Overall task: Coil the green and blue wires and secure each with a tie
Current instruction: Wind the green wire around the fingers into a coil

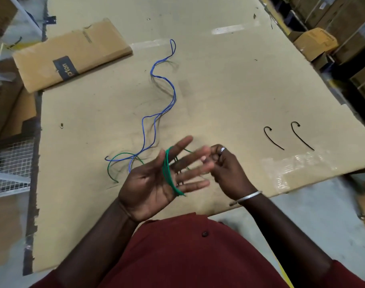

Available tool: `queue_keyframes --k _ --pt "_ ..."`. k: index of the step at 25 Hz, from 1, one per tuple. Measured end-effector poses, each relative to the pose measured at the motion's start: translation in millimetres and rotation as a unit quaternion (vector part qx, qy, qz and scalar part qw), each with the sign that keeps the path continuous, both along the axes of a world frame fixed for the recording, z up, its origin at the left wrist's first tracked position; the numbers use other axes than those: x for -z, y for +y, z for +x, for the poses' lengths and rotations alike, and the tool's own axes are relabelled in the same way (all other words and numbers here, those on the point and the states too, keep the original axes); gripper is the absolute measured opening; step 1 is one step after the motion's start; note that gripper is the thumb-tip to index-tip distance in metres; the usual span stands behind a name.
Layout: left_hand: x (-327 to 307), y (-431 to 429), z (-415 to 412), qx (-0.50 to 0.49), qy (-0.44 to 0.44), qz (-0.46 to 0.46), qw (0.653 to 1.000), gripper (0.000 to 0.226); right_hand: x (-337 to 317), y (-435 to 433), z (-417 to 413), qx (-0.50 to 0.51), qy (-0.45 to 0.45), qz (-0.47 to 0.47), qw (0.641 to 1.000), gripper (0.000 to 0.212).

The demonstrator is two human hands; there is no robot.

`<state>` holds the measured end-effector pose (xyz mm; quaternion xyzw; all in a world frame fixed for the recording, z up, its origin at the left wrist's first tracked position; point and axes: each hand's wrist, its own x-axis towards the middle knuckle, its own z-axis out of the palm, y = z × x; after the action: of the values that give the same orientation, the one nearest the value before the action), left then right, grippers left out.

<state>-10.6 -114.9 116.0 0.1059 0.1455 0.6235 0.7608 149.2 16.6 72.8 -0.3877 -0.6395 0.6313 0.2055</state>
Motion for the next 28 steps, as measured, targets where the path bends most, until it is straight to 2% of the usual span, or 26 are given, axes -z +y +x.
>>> queue_keyframes --k 1,4,6,7,8,9,10,11,12,14,16,18,20,22,24,26,28 --pt "0 6 -4 -0.032 0.007 -0.003 0.999 0.052 2 -11 3 -0.038 -0.006 -0.003 0.999 0.015" --pt "8 20 -17 -0.116 0.112 -0.038 0.986 0.052 -3 -38 9 -0.135 -0.069 -0.032 0.988 0.024" --pt "19 22 -21 -0.125 0.216 -0.066 0.966 0.049 -12 -43 12 -0.188 -0.143 0.023 0.971 0.033" --pt "23 21 -21 -0.127 0.305 -0.076 0.941 0.047 -20 -42 15 -0.216 -0.178 0.07 0.957 0.036" --pt "30 21 -21 -0.127 0.426 -0.084 0.892 0.044 -28 -41 17 -0.243 -0.2 0.107 0.943 0.038" --pt "36 20 -23 -0.112 0.542 -0.086 0.828 0.043 -36 -40 21 -0.262 -0.206 0.12 0.935 0.039" --pt "42 19 -26 -0.092 0.62 -0.091 0.774 0.043 -43 -39 23 -0.272 -0.194 0.113 0.936 0.037" --pt "47 18 -31 -0.07 0.655 -0.098 0.746 0.041 -50 -37 26 -0.265 -0.16 0.085 0.947 0.034" --pt "50 14 -35 -0.048 0.657 -0.108 0.744 0.04 -54 -33 28 -0.233 -0.108 0.041 0.966 0.032" --pt "51 8 -37 0.016 0.6 -0.122 0.79 0.036 -53 -11 32 -0.104 0.03 -0.079 0.991 0.027" --pt "40 -1 -31 0.091 0.499 -0.101 0.856 0.04 -47 17 34 0.0 0.109 -0.185 0.977 0.022" --pt "32 -7 -23 0.145 0.346 -0.059 0.925 0.046 -36 39 35 0.047 0.104 -0.223 0.968 0.024" --pt "24 -9 -12 0.168 0.198 -0.024 0.966 0.05 -20 44 31 0.076 0.068 -0.202 0.974 0.023" --pt "20 -5 -1 0.142 0.1 -0.001 0.985 0.053 -2 36 24 0.103 0.005 -0.13 0.986 0.017" --pt "18 7 5 0.087 0.055 0.008 0.995 0.053 14 22 19 0.107 -0.056 -0.079 0.99 0.015" --pt "14 23 1 0.025 0.059 -0.006 0.998 0.053 25 5 19 0.042 -0.08 -0.081 0.993 0.017" --pt "15 37 -6 -0.038 0.108 -0.042 0.993 0.051 25 -16 23 -0.07 -0.087 -0.079 0.991 0.025"
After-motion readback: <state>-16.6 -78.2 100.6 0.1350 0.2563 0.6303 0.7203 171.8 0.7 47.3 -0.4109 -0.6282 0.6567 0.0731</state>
